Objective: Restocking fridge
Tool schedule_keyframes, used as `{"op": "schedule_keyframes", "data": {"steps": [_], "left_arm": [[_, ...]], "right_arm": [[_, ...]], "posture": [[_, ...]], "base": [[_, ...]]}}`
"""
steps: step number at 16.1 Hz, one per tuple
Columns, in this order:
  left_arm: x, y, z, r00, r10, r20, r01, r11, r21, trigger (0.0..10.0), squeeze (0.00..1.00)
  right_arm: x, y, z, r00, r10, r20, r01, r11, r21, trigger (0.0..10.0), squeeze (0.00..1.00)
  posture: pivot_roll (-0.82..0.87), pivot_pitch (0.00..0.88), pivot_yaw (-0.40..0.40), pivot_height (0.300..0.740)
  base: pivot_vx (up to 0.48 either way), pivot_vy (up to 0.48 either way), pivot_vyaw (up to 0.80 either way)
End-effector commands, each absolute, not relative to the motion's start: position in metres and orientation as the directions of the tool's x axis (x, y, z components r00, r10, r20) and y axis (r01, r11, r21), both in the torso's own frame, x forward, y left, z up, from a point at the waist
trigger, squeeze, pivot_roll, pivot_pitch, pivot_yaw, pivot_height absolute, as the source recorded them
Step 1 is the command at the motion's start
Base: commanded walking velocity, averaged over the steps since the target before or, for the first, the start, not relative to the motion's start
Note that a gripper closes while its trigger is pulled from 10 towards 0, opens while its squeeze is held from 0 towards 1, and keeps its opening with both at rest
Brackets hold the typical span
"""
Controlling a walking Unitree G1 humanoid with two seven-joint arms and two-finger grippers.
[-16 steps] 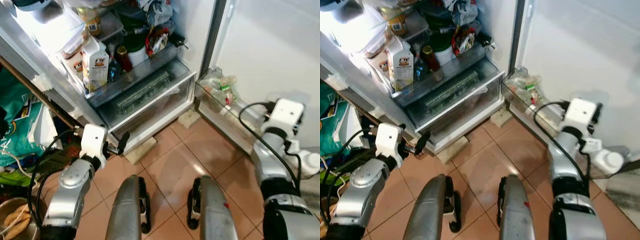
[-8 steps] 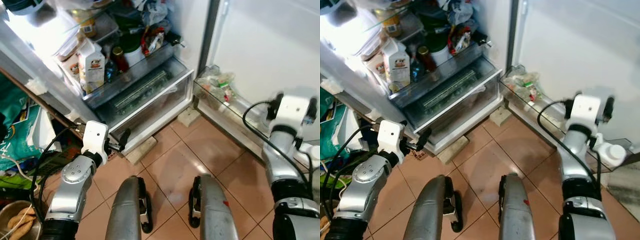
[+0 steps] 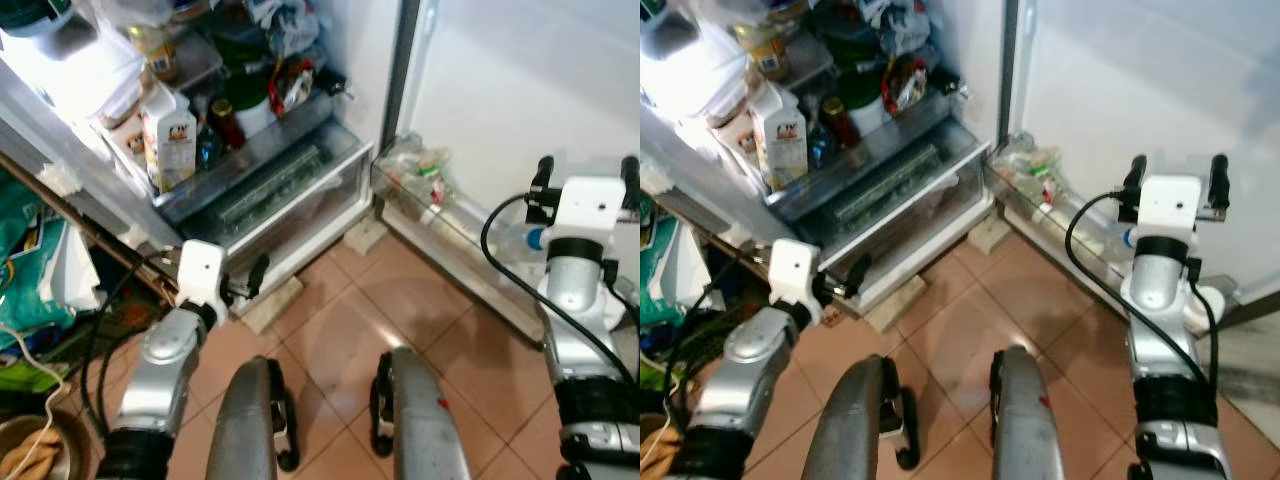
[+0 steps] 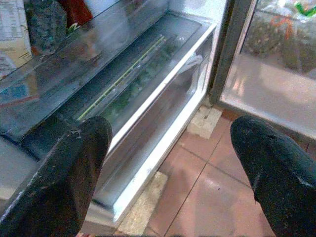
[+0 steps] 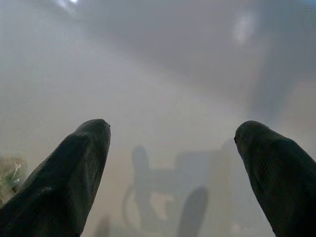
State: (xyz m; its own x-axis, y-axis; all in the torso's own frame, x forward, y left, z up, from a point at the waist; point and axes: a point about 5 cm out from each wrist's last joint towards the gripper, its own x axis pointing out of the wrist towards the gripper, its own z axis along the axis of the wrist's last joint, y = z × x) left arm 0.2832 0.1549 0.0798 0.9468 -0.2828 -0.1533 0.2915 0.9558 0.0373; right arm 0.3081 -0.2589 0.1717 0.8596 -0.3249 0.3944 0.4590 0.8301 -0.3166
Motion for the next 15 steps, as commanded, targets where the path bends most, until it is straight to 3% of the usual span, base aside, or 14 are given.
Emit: {"op": "schedule_keyframes", "data": {"steps": [1, 3, 7, 11, 12, 13, 15], "left_arm": [[0.281, 0.156, 0.074, 0.947, -0.271, -0.172, 0.283, 0.958, 0.051, 10.0, 0.00], [0.283, 0.152, 0.073, 0.954, -0.258, -0.154, 0.266, 0.963, 0.036, 10.0, 0.00], [0.281, 0.152, 0.068, 0.962, -0.227, -0.153, 0.233, 0.972, 0.022, 10.0, 0.00], [0.281, 0.152, 0.067, 0.962, -0.227, -0.153, 0.233, 0.972, 0.022, 10.0, 0.00], [0.285, 0.152, 0.072, 0.965, -0.223, -0.139, 0.229, 0.973, 0.029, 10.0, 0.00], [0.287, 0.154, 0.072, 0.966, -0.218, -0.135, 0.225, 0.974, 0.037, 10.0, 0.00], [0.286, 0.155, 0.071, 0.964, -0.224, -0.143, 0.233, 0.971, 0.048, 10.0, 0.00]], "right_arm": [[0.305, -0.257, 0.174, 0.868, -0.304, 0.393, 0.442, 0.834, -0.330, 10.0, 1.00], [0.303, -0.253, 0.184, 0.879, -0.255, 0.402, 0.405, 0.844, -0.350, 10.0, 1.00], [0.296, -0.212, 0.188, 0.906, -0.091, 0.414, 0.247, 0.907, -0.341, 10.0, 1.00], [0.295, -0.209, 0.188, 0.908, -0.081, 0.411, 0.235, 0.911, -0.339, 10.0, 1.00], [0.284, -0.171, 0.165, 0.947, 0.058, 0.316, 0.049, 0.946, -0.322, 10.0, 0.00], [0.277, -0.154, 0.157, 0.952, 0.129, 0.279, -0.039, 0.952, -0.305, 10.0, 0.00], [0.284, -0.157, 0.159, 0.954, 0.126, 0.271, -0.038, 0.950, -0.309, 10.0, 0.00]], "posture": [[0.00, 0.139, 0.051, 0.651], [-0.01, 0.125, 0.030, 0.651], [-0.02, 0.104, 0.011, 0.651], [-0.02, 0.102, 0.010, 0.651], [-0.02, 0.100, 0.017, 0.655], [-0.01, 0.102, 0.020, 0.664], [-0.02, 0.103, 0.026, 0.689]], "base": [[0.000, 0.000, 0.00], [0.000, 0.000, 0.00], [0.000, 0.000, 0.00], [0.000, 0.000, 0.00], [0.000, 0.000, 0.00], [0.000, 0.000, 0.00], [0.000, 0.000, 0.00]]}}
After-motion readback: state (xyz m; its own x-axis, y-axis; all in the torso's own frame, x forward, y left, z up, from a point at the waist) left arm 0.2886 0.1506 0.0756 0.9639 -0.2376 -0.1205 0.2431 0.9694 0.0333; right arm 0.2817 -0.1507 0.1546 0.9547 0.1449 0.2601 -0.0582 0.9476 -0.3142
